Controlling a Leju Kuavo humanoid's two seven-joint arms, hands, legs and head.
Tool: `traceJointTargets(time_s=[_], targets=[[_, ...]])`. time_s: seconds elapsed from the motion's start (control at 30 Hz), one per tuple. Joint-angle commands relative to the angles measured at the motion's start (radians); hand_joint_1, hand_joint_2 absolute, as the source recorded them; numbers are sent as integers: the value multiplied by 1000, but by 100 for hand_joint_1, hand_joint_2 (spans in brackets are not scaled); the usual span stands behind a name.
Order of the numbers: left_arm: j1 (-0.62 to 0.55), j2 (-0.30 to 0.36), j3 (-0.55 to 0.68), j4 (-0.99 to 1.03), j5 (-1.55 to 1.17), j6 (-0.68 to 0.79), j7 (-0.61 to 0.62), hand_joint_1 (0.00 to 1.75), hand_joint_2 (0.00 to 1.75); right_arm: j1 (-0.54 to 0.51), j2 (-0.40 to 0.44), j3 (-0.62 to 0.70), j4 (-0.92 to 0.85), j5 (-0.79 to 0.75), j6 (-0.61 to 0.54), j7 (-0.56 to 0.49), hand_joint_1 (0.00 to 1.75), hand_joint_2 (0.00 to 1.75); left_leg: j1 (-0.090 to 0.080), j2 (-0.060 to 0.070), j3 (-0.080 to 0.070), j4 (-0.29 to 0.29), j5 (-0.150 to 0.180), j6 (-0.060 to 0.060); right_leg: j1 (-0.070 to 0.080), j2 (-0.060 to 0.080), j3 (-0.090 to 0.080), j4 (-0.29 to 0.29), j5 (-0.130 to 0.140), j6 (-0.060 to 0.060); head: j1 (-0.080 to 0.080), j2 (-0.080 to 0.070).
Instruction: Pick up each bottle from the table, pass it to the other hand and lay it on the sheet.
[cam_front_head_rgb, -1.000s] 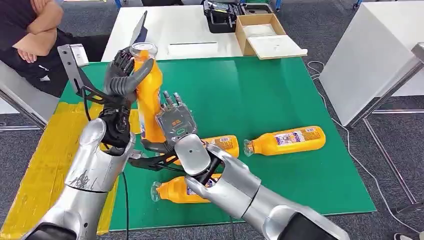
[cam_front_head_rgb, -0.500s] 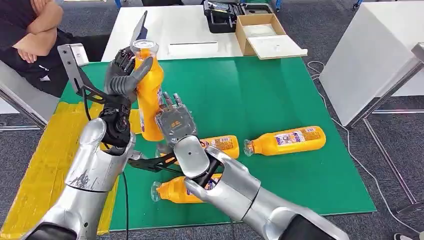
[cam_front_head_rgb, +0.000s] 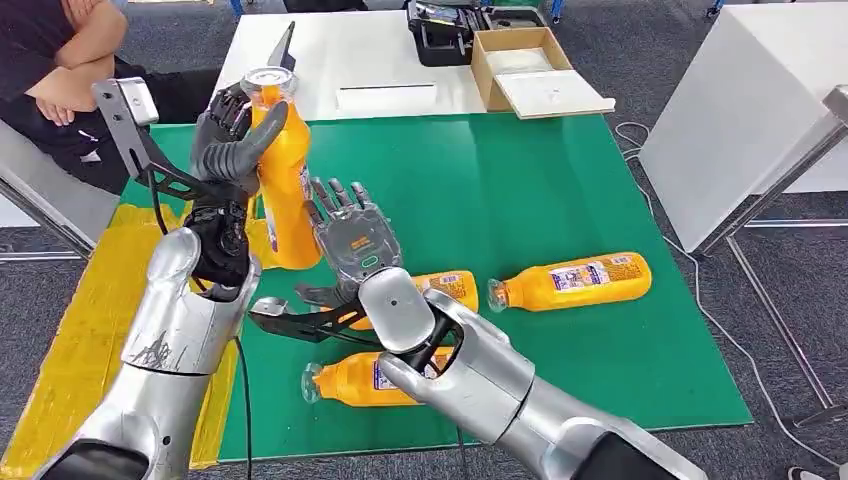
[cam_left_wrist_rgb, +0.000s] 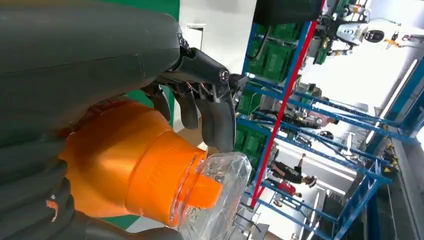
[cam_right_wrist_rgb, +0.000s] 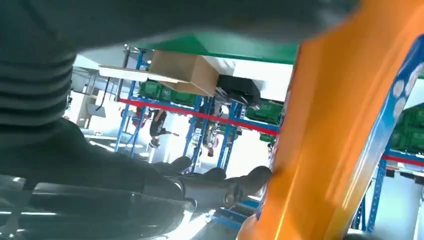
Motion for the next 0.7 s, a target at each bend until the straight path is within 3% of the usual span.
traceJointTargets(time_s=[0.03, 0.1, 0.13, 0.43, 0.7], targets=[[-53, 18, 12, 65, -2, -2, 2, 175, 175, -26, -32, 8, -27, -6, 11, -4, 0, 0, 1, -1, 1, 1, -1, -2, 1, -2, 2, 0, -1, -1, 0, 0], [-53, 18, 12, 65, -2, -2, 2, 175, 175, -26, -32, 8, -27, -6, 11, -4, 0, 0, 1, -1, 2, 1, -1, -3, 1, -3, 3, 1, -2, -1, 0, 0], [-26, 49, 76, 41, -13, 12, -19, 175, 175, -4, -89, 5, -82, -16, -2, -18, 0, 0, 1, -1, 3, 1, -2, -3, 1, -3, 3, 1, -2, -1, 0, 0], [8, 133, 336, 112, -20, -38, -50, 175, 175, 77, -208, -78, -238, -68, -56, -85, 0, 0, 0, 1, 4, -1, -1, -3, 0, 0, 3, -1, 0, -1, 0, 0], [75, 169, 413, 82, -15, -55, -77, 175, 175, 216, -303, -279, -554, -28, -114, -143, 0, 0, 0, -1, 5, 0, -2, -4, 0, -4, 5, 0, -3, -1, 0, 0]])
